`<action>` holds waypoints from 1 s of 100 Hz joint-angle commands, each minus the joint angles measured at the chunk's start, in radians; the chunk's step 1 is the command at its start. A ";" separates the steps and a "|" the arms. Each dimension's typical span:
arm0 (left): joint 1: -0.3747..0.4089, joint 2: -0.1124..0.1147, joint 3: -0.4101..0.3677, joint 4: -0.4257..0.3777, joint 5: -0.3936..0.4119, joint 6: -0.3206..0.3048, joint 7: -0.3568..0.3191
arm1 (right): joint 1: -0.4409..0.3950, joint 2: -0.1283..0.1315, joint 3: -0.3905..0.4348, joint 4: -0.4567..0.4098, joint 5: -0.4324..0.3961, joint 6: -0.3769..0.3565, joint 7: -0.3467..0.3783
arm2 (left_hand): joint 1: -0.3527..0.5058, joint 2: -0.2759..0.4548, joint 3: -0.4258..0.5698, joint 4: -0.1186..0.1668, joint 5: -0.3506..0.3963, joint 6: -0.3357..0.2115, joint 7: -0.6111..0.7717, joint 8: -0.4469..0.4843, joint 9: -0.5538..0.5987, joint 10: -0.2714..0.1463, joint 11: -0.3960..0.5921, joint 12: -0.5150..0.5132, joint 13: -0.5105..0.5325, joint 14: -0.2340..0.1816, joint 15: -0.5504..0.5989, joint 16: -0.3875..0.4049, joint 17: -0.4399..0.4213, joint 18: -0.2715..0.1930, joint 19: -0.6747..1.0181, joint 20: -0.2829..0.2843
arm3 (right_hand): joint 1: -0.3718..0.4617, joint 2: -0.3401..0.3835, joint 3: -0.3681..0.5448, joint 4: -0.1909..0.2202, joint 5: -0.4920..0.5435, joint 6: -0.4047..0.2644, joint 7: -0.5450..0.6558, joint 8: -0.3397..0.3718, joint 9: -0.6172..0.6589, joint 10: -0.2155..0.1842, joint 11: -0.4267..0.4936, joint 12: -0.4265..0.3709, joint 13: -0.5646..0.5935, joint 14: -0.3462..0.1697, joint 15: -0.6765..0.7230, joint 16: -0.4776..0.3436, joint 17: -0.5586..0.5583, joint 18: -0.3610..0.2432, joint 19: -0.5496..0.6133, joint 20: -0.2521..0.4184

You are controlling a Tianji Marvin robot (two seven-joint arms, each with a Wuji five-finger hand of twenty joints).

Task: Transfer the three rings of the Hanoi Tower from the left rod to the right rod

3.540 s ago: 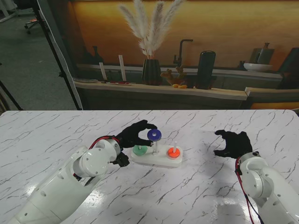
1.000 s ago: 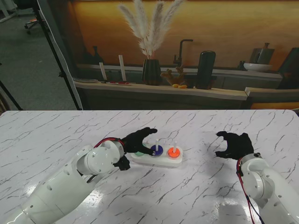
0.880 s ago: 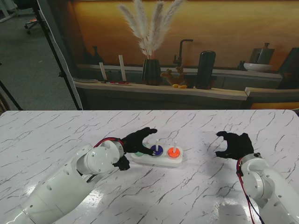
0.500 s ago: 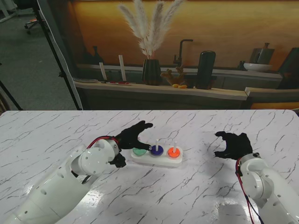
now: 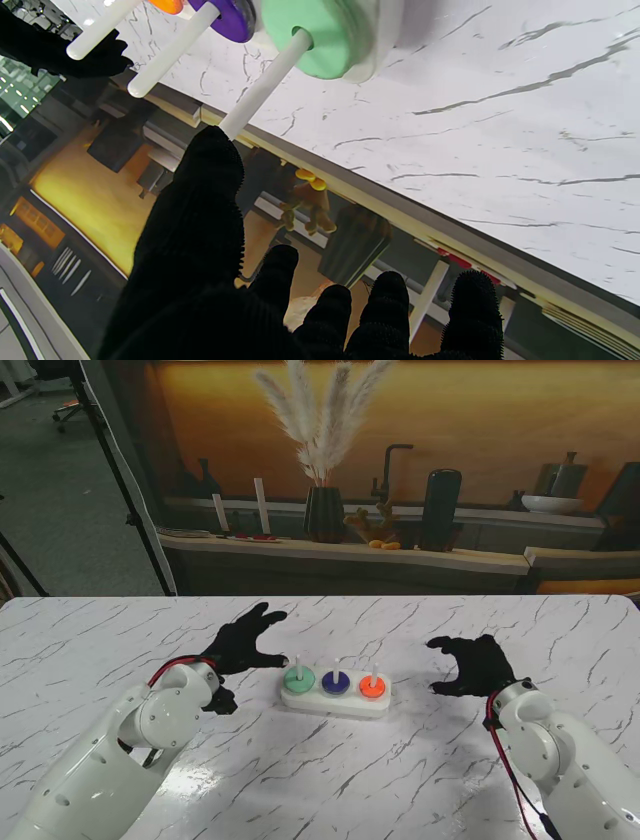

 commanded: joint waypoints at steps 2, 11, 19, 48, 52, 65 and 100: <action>0.020 0.000 -0.003 0.009 0.012 -0.012 0.005 | 0.010 -0.008 -0.017 0.000 0.011 -0.024 0.001 | 0.011 0.022 -0.025 -0.040 0.029 -0.027 0.010 -0.001 0.000 -0.023 0.011 0.023 0.003 -0.017 -0.017 -0.013 0.001 0.010 -0.040 -0.012 | -0.047 -0.019 0.008 -0.006 0.011 -0.030 -0.001 -0.001 0.016 -0.017 -0.007 0.004 -0.006 -0.024 -0.016 -0.013 -0.024 0.343 -0.018 -0.006; 0.031 -0.007 -0.007 0.024 0.033 -0.020 0.059 | 0.027 -0.009 -0.036 0.012 0.025 -0.059 0.000 | -0.005 0.058 -0.049 -0.047 0.050 -0.035 0.021 0.005 0.038 -0.031 0.019 0.039 0.025 -0.016 -0.016 -0.018 0.008 0.011 -0.045 -0.022 | -0.074 -0.036 0.036 -0.017 0.015 -0.033 -0.007 0.003 0.016 -0.016 -0.016 0.008 -0.014 -0.023 -0.031 -0.012 -0.036 0.350 -0.046 -0.017; 0.041 -0.014 -0.012 0.033 0.035 -0.023 0.097 | 0.043 -0.008 -0.056 0.022 0.033 -0.089 0.003 | 0.002 0.060 -0.063 -0.049 0.056 -0.041 0.023 0.007 0.044 -0.035 0.015 0.044 0.025 -0.018 -0.025 -0.028 0.007 0.011 -0.055 -0.035 | -0.103 -0.052 0.063 -0.029 0.018 -0.041 -0.016 0.007 0.013 -0.018 -0.032 0.010 -0.027 -0.019 -0.071 -0.028 -0.044 0.356 -0.084 -0.039; 0.065 -0.014 -0.035 0.026 0.070 -0.017 0.118 | 0.098 -0.007 -0.142 0.062 0.048 -0.148 0.010 | -0.009 0.073 -0.079 -0.047 0.056 -0.043 0.022 0.008 0.039 -0.035 0.013 0.046 0.011 -0.018 -0.032 -0.040 -0.006 0.008 -0.065 -0.051 | -0.126 -0.057 0.077 -0.037 0.012 -0.053 -0.032 0.011 0.004 -0.022 -0.067 0.001 -0.044 -0.027 -0.134 -0.054 -0.059 0.360 -0.126 -0.076; 0.067 -0.013 -0.038 0.025 0.080 -0.018 0.124 | 0.103 -0.007 -0.151 0.066 0.047 -0.152 0.009 | -0.013 0.074 -0.083 -0.047 0.055 -0.042 0.021 0.007 0.039 -0.035 0.012 0.045 0.009 -0.017 -0.035 -0.043 -0.007 0.006 -0.071 -0.057 | -0.128 -0.057 0.078 -0.037 0.007 -0.054 -0.036 0.010 0.003 -0.023 -0.071 0.000 -0.047 -0.027 -0.141 -0.056 -0.060 0.360 -0.131 -0.081; 0.074 -0.014 -0.047 0.021 0.101 -0.020 0.140 | 0.118 -0.006 -0.181 0.082 0.041 -0.162 0.002 | -0.015 0.075 -0.088 -0.047 0.052 -0.044 0.018 0.006 0.038 -0.035 0.011 0.044 0.007 -0.017 -0.038 -0.051 -0.003 0.008 -0.083 -0.069 | -0.125 -0.067 0.083 -0.037 -0.012 -0.052 -0.046 0.009 -0.005 -0.023 -0.079 -0.004 -0.051 -0.028 -0.151 -0.059 -0.062 0.360 -0.135 -0.089; 0.090 -0.012 -0.062 0.014 0.113 -0.008 0.139 | 0.159 -0.007 -0.264 0.133 0.006 -0.170 -0.056 | -0.015 0.077 -0.092 -0.046 0.055 -0.043 0.018 0.005 0.040 -0.034 0.012 0.042 0.005 -0.016 -0.037 -0.058 -0.001 0.009 -0.089 -0.076 | -0.109 -0.118 0.126 -0.043 -0.027 -0.044 -0.043 0.011 -0.008 -0.027 -0.061 0.002 -0.038 -0.028 -0.136 -0.049 -0.060 0.361 -0.123 -0.095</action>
